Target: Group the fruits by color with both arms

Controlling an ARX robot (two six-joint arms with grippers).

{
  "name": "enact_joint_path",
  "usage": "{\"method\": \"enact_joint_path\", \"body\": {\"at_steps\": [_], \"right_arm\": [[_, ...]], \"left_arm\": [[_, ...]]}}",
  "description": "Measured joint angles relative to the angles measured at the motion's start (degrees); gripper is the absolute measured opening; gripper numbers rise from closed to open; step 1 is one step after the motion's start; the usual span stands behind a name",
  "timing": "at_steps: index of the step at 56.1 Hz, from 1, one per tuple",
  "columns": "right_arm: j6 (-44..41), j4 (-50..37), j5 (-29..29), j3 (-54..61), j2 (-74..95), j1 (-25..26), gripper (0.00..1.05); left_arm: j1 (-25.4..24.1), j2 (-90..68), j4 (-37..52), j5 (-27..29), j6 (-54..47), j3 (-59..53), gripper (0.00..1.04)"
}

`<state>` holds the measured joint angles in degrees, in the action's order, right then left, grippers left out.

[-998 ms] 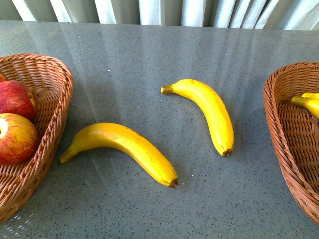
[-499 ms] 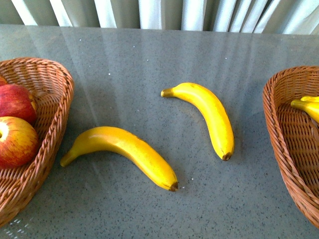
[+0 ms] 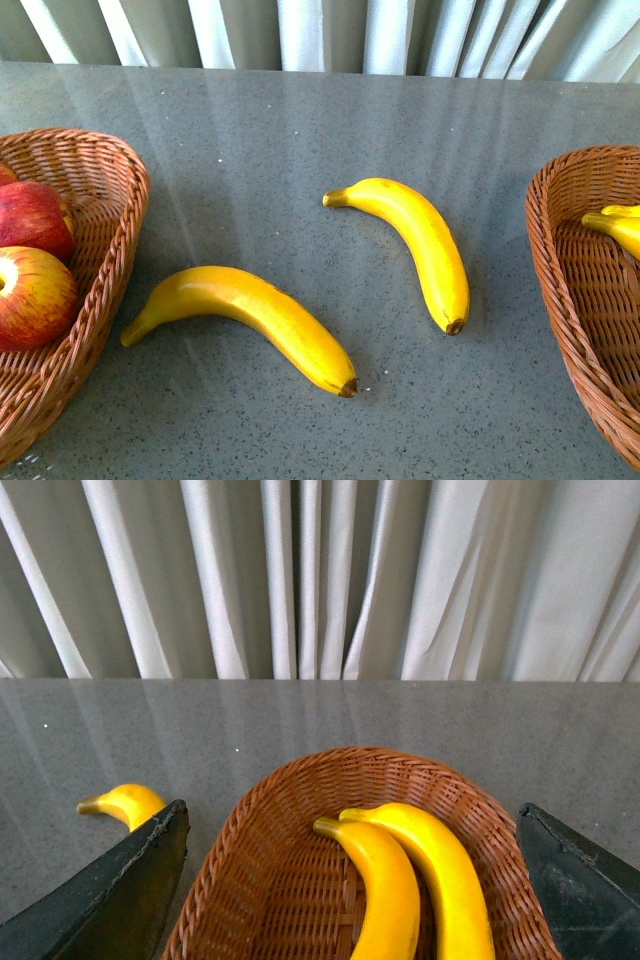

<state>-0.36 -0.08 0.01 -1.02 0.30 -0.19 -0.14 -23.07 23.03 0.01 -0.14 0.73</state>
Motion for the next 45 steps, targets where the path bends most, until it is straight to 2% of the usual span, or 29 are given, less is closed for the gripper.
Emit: {"method": "enact_joint_path", "body": {"at_steps": [35,39,45], "right_arm": [[0.00,0.00,0.00,0.00,0.00,0.00,0.96],[0.00,0.00,0.02,0.00,0.00,0.00,0.96],[0.00,0.00,0.00,0.00,0.00,0.00,0.96]], "left_arm": [[0.00,13.00,-12.90,0.00,0.00,0.00,0.01],[0.00,19.37,-21.27,0.00,0.00,0.00,0.01],[0.04,22.01,-22.67,0.02,0.00,0.02,0.01]]}}
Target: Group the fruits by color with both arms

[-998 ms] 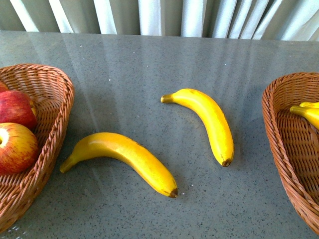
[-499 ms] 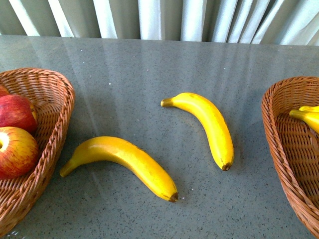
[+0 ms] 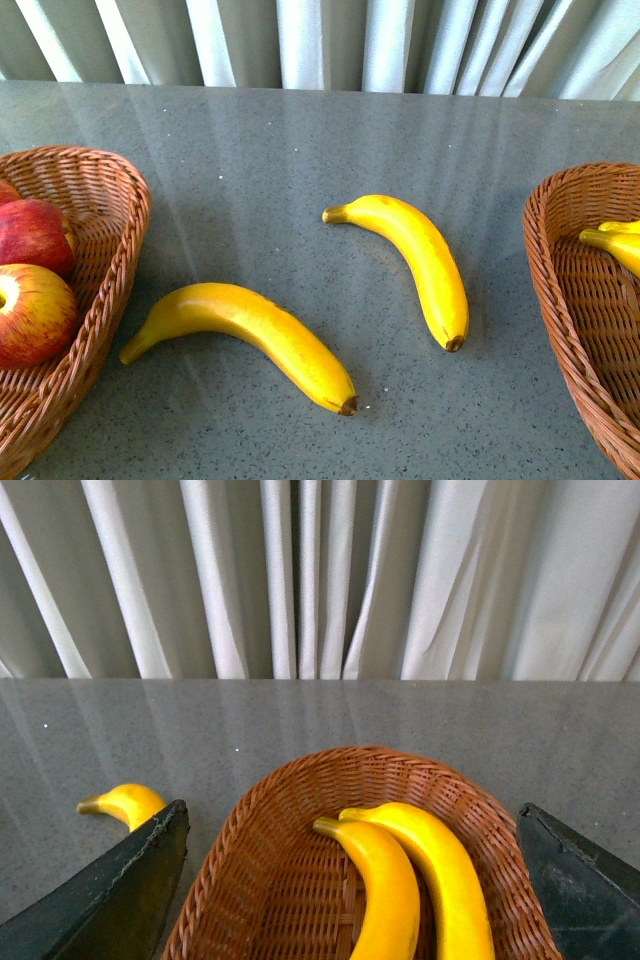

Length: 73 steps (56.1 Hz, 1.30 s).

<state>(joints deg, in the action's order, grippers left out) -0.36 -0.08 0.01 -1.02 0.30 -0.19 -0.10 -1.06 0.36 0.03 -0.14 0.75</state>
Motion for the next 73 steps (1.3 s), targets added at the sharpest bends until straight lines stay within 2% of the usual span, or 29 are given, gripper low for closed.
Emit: {"method": "enact_joint_path", "body": {"at_steps": [12,21,30,38,43,48,50,55,58,60,64,73], "right_arm": [[0.00,0.00,0.00,0.00,-0.02,0.00,0.96],[0.00,0.00,0.00,0.00,-0.02,0.00,0.96],[0.00,0.00,0.00,0.00,-0.02,0.00,0.96],[0.00,0.00,0.00,0.00,-0.02,0.00,0.96],[0.04,0.02,-0.02,-0.02,0.00,0.00,0.96],[4.11,11.93,-7.69,-5.64,9.14,3.54,0.96],[4.17,12.48,-9.97,-7.63,14.34,5.16,0.96],[2.51,6.05,-12.76,-12.28,27.41,8.00,0.96],[-0.57,-1.62,-14.91,-16.70,38.25,7.89,0.96],[-3.52,-7.02,-15.15,-20.50,47.67,6.36,0.96],[-7.52,-11.17,-15.56,-26.64,62.36,1.68,0.96],[-18.64,-9.51,-15.45,-39.12,85.07,-13.70,0.96]], "left_arm": [[0.00,0.11,-0.39,-0.04,0.07,-0.02,0.03],[0.00,0.11,-0.37,-0.02,0.04,-0.02,0.42],[0.00,0.11,-0.37,-0.02,0.04,-0.02,0.74],[0.00,0.11,-0.37,-0.02,0.02,-0.02,0.96],[0.00,0.11,-0.37,-0.02,0.02,-0.02,0.95],[0.00,0.11,-0.37,0.00,0.02,0.00,0.96],[0.00,0.11,-0.37,-0.04,0.02,-0.02,0.96],[0.00,0.11,-0.37,-0.02,0.02,-0.02,0.96],[0.00,0.11,-0.37,-0.02,0.02,-0.02,0.96],[0.00,0.11,-0.37,-0.02,0.02,-0.02,0.96],[0.00,0.11,-0.37,-0.02,0.02,0.00,0.96],[0.00,0.11,-0.37,-0.02,0.02,-0.02,0.96]]}}
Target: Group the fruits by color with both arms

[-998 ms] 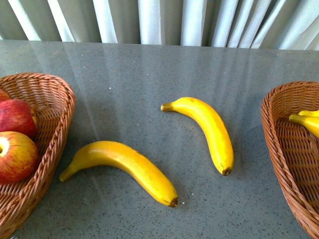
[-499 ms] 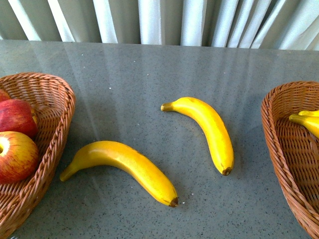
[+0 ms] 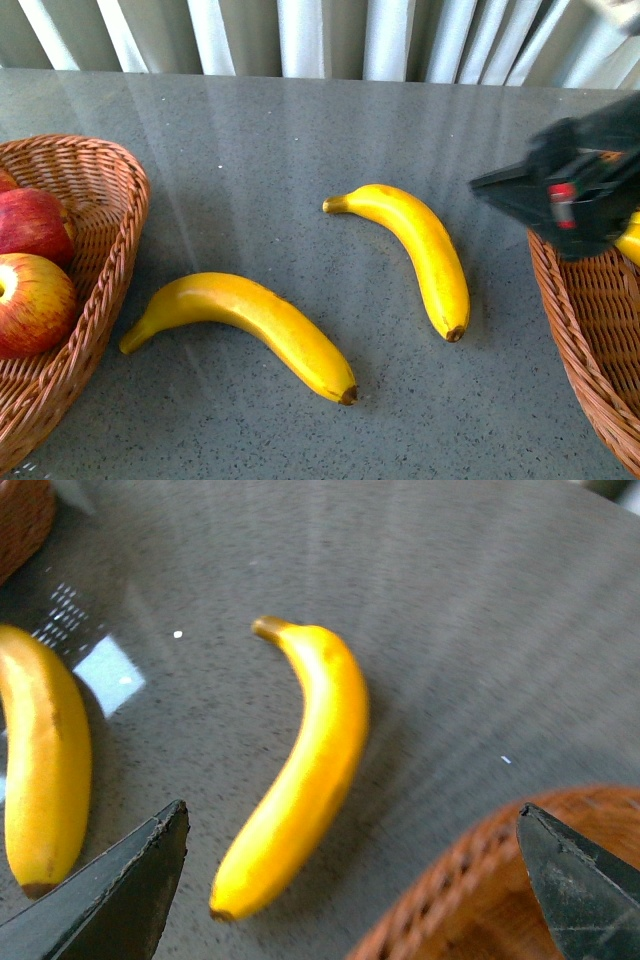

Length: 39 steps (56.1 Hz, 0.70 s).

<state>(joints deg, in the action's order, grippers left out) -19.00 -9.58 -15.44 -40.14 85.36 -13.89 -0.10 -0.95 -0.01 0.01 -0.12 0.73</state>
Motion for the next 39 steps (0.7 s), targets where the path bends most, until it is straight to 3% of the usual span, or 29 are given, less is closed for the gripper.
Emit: {"method": "enact_joint_path", "body": {"at_steps": [5,11,39], "right_arm": [[-4.09,2.62,0.68,-7.82,9.64,-7.21,0.96],[-5.90,4.59,0.72,-11.76,15.04,-11.26,0.96],[-7.43,9.75,0.39,-21.77,28.00,-20.87,0.96]], "left_arm": [[0.00,0.00,0.00,0.00,0.00,0.00,0.96],[0.00,0.00,0.00,0.00,0.00,0.00,0.96],[0.00,0.00,0.00,0.00,0.00,0.00,0.96]]}}
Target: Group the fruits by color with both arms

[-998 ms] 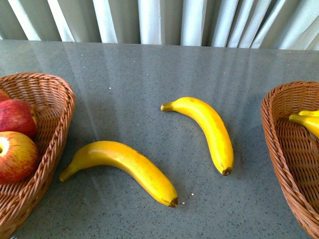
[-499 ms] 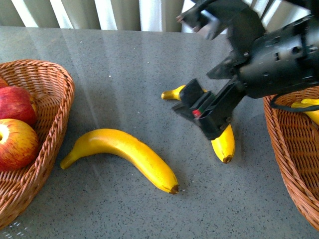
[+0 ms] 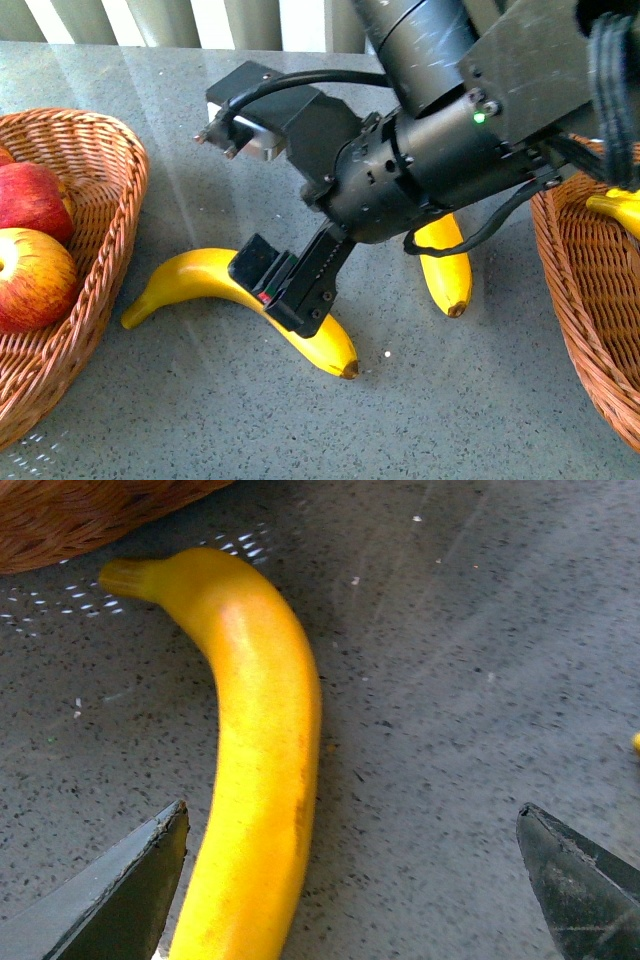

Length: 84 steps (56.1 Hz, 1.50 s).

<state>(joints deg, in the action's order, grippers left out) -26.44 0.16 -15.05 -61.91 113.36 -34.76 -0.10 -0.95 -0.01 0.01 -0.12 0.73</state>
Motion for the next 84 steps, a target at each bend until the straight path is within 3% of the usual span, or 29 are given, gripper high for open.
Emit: {"method": "enact_joint_path", "body": {"at_steps": [13,41,47,57,64,84], "right_arm": [[0.07,1.05,0.94,-3.04,4.11,-3.23,0.96],[0.98,2.38,3.41,-6.62,8.85,-4.72,0.95],[1.20,2.86,3.67,-7.04,9.94,-4.98,0.74],[1.25,2.95,4.17,-7.04,10.36,-5.03,0.52],[1.66,2.60,4.48,-6.91,10.34,-4.81,0.30],[8.81,-4.39,4.94,0.63,1.18,-0.11,0.28]], "left_arm": [[0.00,0.00,0.00,0.00,0.00,0.00,0.96],[0.00,0.00,0.00,0.00,0.00,0.02,0.96],[0.00,0.00,0.00,0.00,0.00,0.02,0.96],[0.00,0.00,0.00,0.00,0.00,0.02,0.96],[0.00,0.00,0.00,0.00,0.00,0.00,0.96],[0.00,0.00,0.00,0.00,0.00,0.00,0.96]]}}
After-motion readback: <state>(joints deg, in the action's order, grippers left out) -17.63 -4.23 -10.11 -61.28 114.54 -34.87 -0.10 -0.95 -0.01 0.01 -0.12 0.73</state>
